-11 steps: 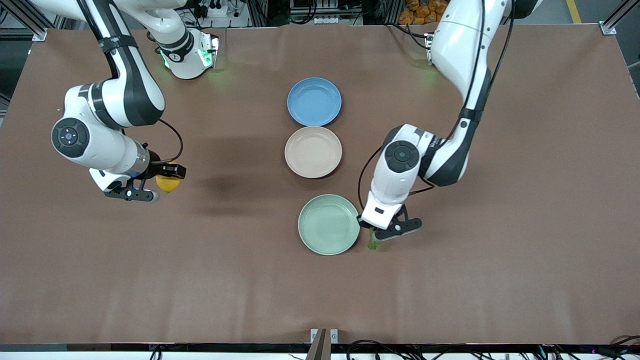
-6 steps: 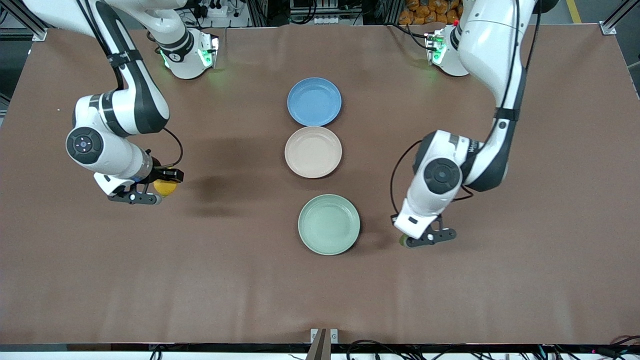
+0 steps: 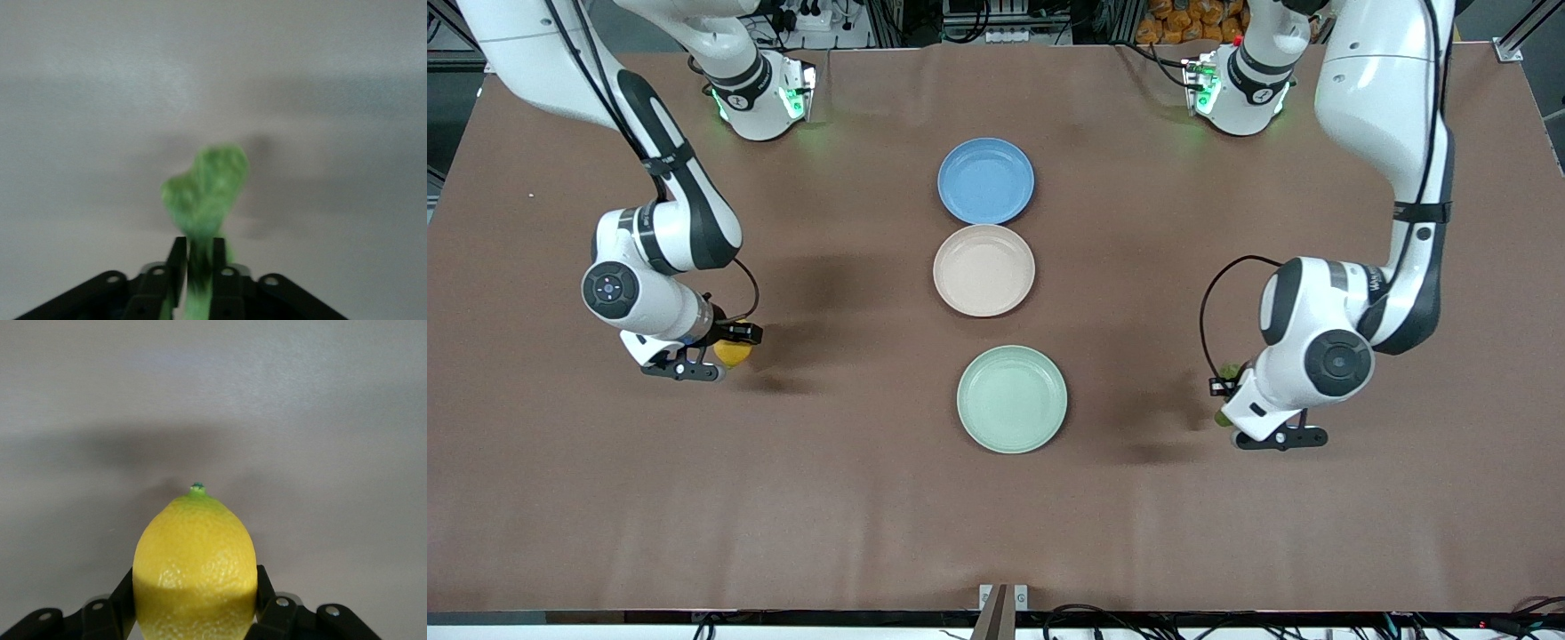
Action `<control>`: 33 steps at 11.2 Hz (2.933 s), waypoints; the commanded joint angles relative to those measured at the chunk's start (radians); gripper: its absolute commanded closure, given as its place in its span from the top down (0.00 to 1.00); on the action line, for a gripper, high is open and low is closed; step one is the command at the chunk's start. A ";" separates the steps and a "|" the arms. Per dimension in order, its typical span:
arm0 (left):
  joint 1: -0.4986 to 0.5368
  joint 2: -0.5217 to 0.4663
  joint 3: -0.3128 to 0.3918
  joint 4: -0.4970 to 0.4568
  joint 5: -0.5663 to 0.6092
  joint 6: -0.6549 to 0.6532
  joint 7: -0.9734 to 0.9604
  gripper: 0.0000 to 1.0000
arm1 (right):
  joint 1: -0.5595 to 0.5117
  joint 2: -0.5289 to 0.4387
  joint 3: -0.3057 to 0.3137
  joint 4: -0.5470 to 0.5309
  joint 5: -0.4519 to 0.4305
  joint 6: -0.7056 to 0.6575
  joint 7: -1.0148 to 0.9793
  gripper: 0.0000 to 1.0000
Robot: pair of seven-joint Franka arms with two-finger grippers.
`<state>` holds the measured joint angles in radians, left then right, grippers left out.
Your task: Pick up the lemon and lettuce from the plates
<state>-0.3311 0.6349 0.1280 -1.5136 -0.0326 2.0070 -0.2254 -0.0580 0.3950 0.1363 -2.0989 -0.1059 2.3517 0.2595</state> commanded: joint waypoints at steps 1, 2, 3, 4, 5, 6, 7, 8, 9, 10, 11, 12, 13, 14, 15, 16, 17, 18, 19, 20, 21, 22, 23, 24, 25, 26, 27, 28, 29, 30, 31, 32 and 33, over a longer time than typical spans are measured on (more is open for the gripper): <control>0.021 -0.064 -0.014 -0.016 -0.029 -0.063 0.060 1.00 | -0.010 0.019 -0.011 -0.009 -0.023 0.043 -0.011 0.00; 0.033 -0.070 -0.014 -0.014 -0.029 -0.079 0.061 1.00 | -0.011 0.033 -0.012 -0.009 -0.023 0.066 -0.008 0.00; 0.040 -0.084 -0.014 -0.016 -0.029 -0.092 0.061 1.00 | -0.011 0.044 -0.012 -0.009 -0.023 0.078 -0.002 0.00; 0.044 -0.102 -0.014 -0.013 -0.029 -0.121 0.061 1.00 | -0.013 0.050 -0.014 -0.007 -0.023 0.083 -0.002 0.00; 0.050 -0.116 -0.016 -0.011 -0.030 -0.128 0.061 1.00 | -0.008 0.050 -0.026 -0.007 -0.023 0.084 -0.002 0.13; 0.049 -0.130 -0.017 -0.011 -0.030 -0.131 0.063 1.00 | -0.006 0.050 -0.029 -0.006 -0.024 0.084 -0.002 0.33; 0.050 -0.159 -0.019 -0.016 -0.029 -0.134 0.063 1.00 | -0.008 0.050 -0.029 -0.006 -0.023 0.083 0.004 0.77; 0.058 -0.188 -0.022 -0.019 -0.029 -0.137 0.063 1.00 | -0.008 0.036 -0.030 -0.006 -0.023 0.069 0.004 1.00; 0.058 -0.210 -0.022 -0.016 -0.029 -0.161 0.063 1.00 | -0.006 0.018 -0.032 -0.007 -0.023 0.051 0.004 1.00; 0.054 -0.231 -0.021 -0.014 -0.029 -0.169 0.061 1.00 | -0.009 -0.001 -0.032 -0.004 -0.023 0.019 0.006 1.00; 0.058 -0.253 -0.022 -0.019 -0.029 -0.169 0.063 1.00 | -0.011 -0.025 -0.032 -0.003 -0.023 -0.011 0.006 1.00; 0.063 -0.289 -0.022 -0.025 -0.029 -0.171 0.063 1.00 | -0.011 -0.044 -0.031 0.000 -0.021 -0.040 0.006 1.00; 0.063 -0.326 -0.022 -0.034 -0.029 -0.172 0.060 1.00 | -0.011 -0.063 -0.030 0.003 -0.021 -0.058 0.007 1.00; 0.066 -0.369 -0.022 -0.049 -0.029 -0.175 0.057 1.00 | -0.013 -0.089 -0.030 0.004 -0.021 -0.081 0.004 1.00; 0.079 -0.406 -0.022 -0.053 -0.021 -0.209 0.057 1.00 | -0.013 -0.120 -0.030 0.007 -0.020 -0.113 0.001 1.00; 0.093 -0.447 -0.027 -0.053 -0.015 -0.246 0.058 1.00 | -0.013 -0.149 -0.029 0.013 -0.017 -0.153 -0.002 1.00; 0.119 -0.483 -0.045 -0.051 -0.012 -0.275 0.078 1.00 | -0.010 -0.177 -0.027 0.022 -0.009 -0.185 -0.002 1.00; 0.159 -0.509 -0.063 -0.048 -0.010 -0.303 0.115 1.00 | -0.008 -0.211 -0.021 0.025 -0.009 -0.212 -0.003 1.00; 0.199 -0.526 -0.091 -0.048 -0.012 -0.313 0.139 1.00 | -0.006 -0.246 -0.020 0.025 -0.009 -0.230 -0.005 1.00; 0.231 -0.534 -0.125 -0.046 -0.010 -0.318 0.141 1.00 | -0.005 -0.283 -0.018 0.031 -0.009 -0.253 -0.008 1.00; 0.239 -0.552 -0.140 -0.046 0.003 -0.330 0.141 1.00 | -0.008 -0.312 0.000 0.045 -0.008 -0.284 -0.009 1.00; 0.238 -0.564 -0.142 -0.045 0.028 -0.344 0.143 1.00 | -0.009 -0.330 0.009 0.066 -0.008 -0.325 -0.009 1.00; 0.236 -0.573 -0.142 -0.045 0.034 -0.346 0.143 1.00 | -0.009 -0.353 0.014 0.089 -0.008 -0.363 -0.009 1.00; 0.236 -0.583 -0.142 -0.045 0.034 -0.347 0.150 1.00 | -0.009 -0.384 0.016 0.097 -0.005 -0.380 -0.009 1.00; 0.236 -0.598 -0.142 -0.045 0.034 -0.358 0.162 1.00 | -0.008 -0.418 0.017 0.097 -0.005 -0.382 -0.011 1.00; 0.236 -0.610 -0.143 -0.042 0.031 -0.378 0.176 1.00 | -0.008 -0.448 0.020 0.099 -0.005 -0.397 -0.011 1.00; 0.234 -0.621 -0.142 -0.040 0.025 -0.401 0.179 1.00 | -0.008 -0.475 0.031 0.114 -0.005 -0.420 -0.009 1.00; 0.230 -0.633 -0.142 -0.040 0.023 -0.427 0.179 1.00 | -0.009 -0.495 0.038 0.137 -0.005 -0.457 -0.011 1.00; 0.228 -0.638 -0.142 -0.037 0.025 -0.462 0.181 1.00 | -0.009 -0.504 0.040 0.175 -0.003 -0.503 -0.011 1.00; 0.228 -0.643 -0.142 -0.031 0.025 -0.485 0.181 1.00 | -0.009 -0.510 0.042 0.209 0.003 -0.546 -0.011 1.00; 0.227 -0.647 -0.142 -0.030 0.025 -0.490 0.181 1.00 | -0.009 -0.527 0.040 0.239 0.056 -0.574 -0.012 1.00; 0.227 -0.647 -0.142 -0.025 0.031 -0.490 0.181 1.00 | -0.016 -0.544 0.039 0.258 0.110 -0.578 -0.013 1.00; 0.227 -0.647 -0.142 -0.020 0.033 -0.490 0.182 1.00 | -0.023 -0.557 0.040 0.270 0.118 -0.588 -0.014 1.00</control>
<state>-0.1063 0.0031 -0.0088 -1.5344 -0.0208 1.5307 -0.0658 -0.0578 -0.1276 0.1693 -1.8679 -0.0467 1.7997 0.2563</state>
